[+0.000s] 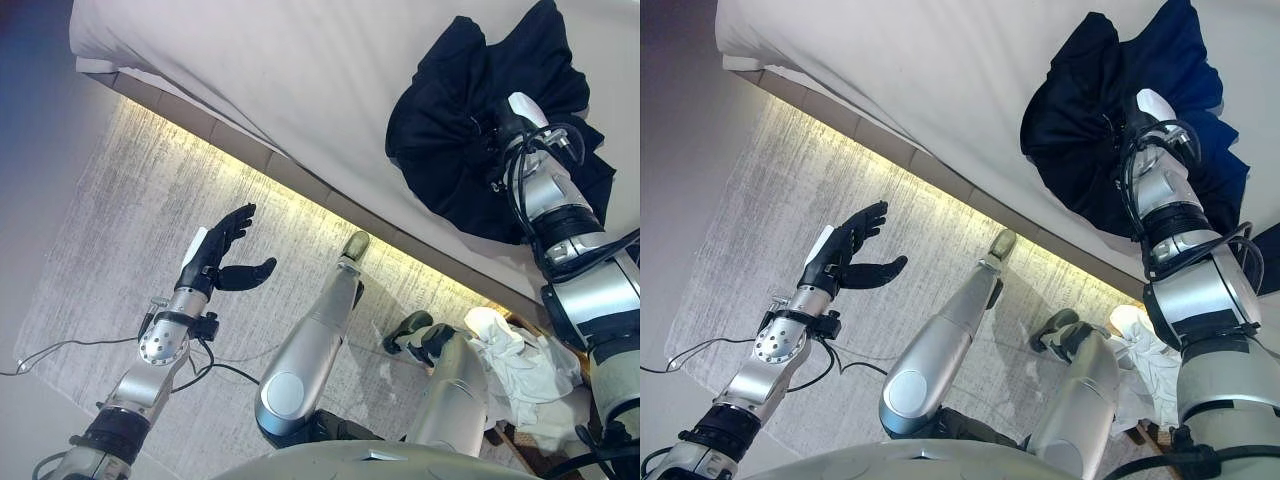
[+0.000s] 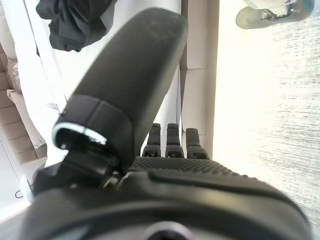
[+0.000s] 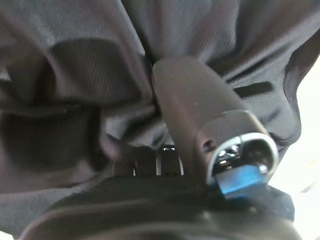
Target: Pick up the clothes from the bed and place them into the basket
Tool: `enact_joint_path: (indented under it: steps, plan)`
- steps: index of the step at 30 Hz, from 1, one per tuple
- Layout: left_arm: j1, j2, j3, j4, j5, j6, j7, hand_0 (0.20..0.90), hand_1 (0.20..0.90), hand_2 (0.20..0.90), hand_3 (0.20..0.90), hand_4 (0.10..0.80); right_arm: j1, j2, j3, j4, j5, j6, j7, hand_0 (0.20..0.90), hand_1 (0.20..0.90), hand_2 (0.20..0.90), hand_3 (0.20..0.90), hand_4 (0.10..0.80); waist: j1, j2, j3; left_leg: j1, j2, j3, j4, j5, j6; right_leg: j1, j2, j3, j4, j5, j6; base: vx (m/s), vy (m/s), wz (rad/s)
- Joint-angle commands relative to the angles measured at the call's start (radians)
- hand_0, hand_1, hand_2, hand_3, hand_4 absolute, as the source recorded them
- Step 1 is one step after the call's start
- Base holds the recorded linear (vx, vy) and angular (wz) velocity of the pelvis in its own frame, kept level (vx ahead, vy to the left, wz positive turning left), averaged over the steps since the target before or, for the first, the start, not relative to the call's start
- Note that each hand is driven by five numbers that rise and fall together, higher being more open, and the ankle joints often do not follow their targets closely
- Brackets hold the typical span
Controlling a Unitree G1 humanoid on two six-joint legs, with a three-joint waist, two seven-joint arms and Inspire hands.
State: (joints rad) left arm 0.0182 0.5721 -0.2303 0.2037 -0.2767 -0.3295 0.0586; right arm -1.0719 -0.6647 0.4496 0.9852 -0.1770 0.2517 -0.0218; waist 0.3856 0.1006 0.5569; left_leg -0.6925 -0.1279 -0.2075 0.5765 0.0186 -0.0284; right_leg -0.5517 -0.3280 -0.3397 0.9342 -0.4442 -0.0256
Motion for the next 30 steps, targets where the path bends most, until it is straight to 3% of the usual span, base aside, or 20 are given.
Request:
enact_joint_path:
  steps: [1, 8, 9, 15, 19, 22, 30]
  plan:
    - [0.006, 0.042, 0.052, -0.092, -0.022, -0.088, 0.014, 0.900, 0.900, 0.900, 0.900, 0.800, 0.027, -0.034, 0.038, -0.006, 0.044, -0.030, -0.002, 0.300, 0.300, 0.300, 0.200, 0.100, 0.004, 0.014, -0.037, 0.093, -0.008, 0.059, 0.119, -0.230, 0.095, 0.055, 0.081, -0.028, -0.098, 0.136, -0.035, 0.023, -0.042, -0.08]
    - [-0.022, 0.049, 0.048, -0.042, 0.041, -0.037, 0.055, 0.900, 0.900, 0.900, 0.900, 0.800, 0.082, -0.066, -0.004, -0.091, 0.084, -0.075, -0.040, 0.300, 0.300, 0.300, 0.200, 0.100, -0.040, -0.018, -0.037, 0.254, 0.034, 0.071, -0.038, -0.190, 0.080, 0.204, 0.101, -0.011, -0.277, 0.198, -0.004, -0.019, -0.019, -0.15]
    - [-0.027, 0.047, 0.052, -0.027, 0.039, -0.031, 0.061, 0.900, 0.900, 0.900, 0.900, 0.800, 0.083, -0.082, -0.013, -0.121, 0.090, -0.071, -0.042, 0.300, 0.300, 0.300, 0.200, 0.100, -0.053, -0.018, -0.037, 0.267, 0.042, 0.079, -0.073, -0.150, 0.081, 0.216, 0.104, -0.017, -0.321, 0.238, -0.010, -0.131, 0.091, -0.45]
    - [-0.018, 0.030, 0.058, 0.008, 0.046, -0.006, 0.086, 0.900, 0.900, 0.900, 0.900, 0.800, 0.166, -0.131, -0.057, -0.242, 0.095, -0.082, -0.055, 0.300, 0.300, 0.300, 0.200, 0.100, -0.127, -0.046, -0.050, 0.412, 0.074, 0.127, -0.178, -0.138, 0.067, 0.338, 0.135, 0.046, -0.487, 0.292, 0.017, -0.020, 0.060, -0.45]
    - [-0.001, 0.021, 0.068, 0.012, 0.053, 0.000, 0.087, 0.900, 0.900, 0.900, 0.900, 0.800, 0.252, -0.157, -0.092, -0.291, 0.090, -0.108, -0.054, 0.300, 0.300, 0.300, 0.200, 0.100, -0.164, -0.075, -0.102, 0.490, 0.092, 0.161, -0.249, -0.134, 0.061, 0.406, 0.162, 0.075, -0.595, 0.322, 0.035, 0.065, 0.014, -0.36]
    - [0.015, 0.016, 0.079, 0.026, 0.084, 0.032, 0.075, 0.900, 0.900, 0.900, 0.900, 0.800, 0.371, -0.193, -0.178, -0.389, 0.105, -0.141, -0.036, 0.300, 0.300, 0.300, 0.200, 0.100, -0.228, -0.116, -0.210, 0.609, 0.113, 0.223, -0.362, -0.126, 0.055, 0.504, 0.196, 0.121, -0.737, 0.364, 0.065, 0.175, -0.030, -0.44]
    - [0.000, 0.011, 0.088, 0.087, 0.113, 0.058, 0.060, 0.900, 0.900, 0.900, 0.900, 0.800, 0.533, -0.255, -0.354, -0.571, 0.145, -0.148, -0.039, 0.300, 0.300, 0.300, 0.200, 0.100, -0.314, -0.151, -0.335, 0.702, 0.134, 0.278, -0.434, -0.132, 0.057, 0.556, 0.229, 0.196, -0.798, 0.386, 0.085, 0.096, -0.035, -0.32]
